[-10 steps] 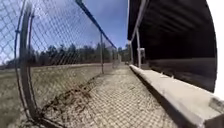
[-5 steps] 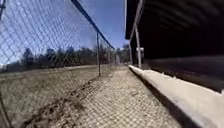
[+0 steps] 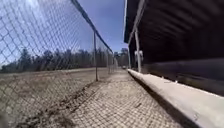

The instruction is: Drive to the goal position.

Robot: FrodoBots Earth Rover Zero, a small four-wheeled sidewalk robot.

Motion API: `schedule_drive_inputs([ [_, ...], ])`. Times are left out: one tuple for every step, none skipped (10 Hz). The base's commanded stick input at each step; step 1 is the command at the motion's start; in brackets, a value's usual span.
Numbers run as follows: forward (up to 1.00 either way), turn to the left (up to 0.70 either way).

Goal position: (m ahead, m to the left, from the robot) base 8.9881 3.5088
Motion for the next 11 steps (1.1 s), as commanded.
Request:
schedule_drive_inputs([
  [0.70,0.03],
  [0.70,0.03],
  [0.70,0.03],
  [0.70,0.03],
  [0.70,-0.10],
  [0.70,-0.23],
  [0.70,-0.29],
  [0.70,-0.24],
  [0.70,-0.09],
  [0.70,0.03],
  [0.70,0.03],
])
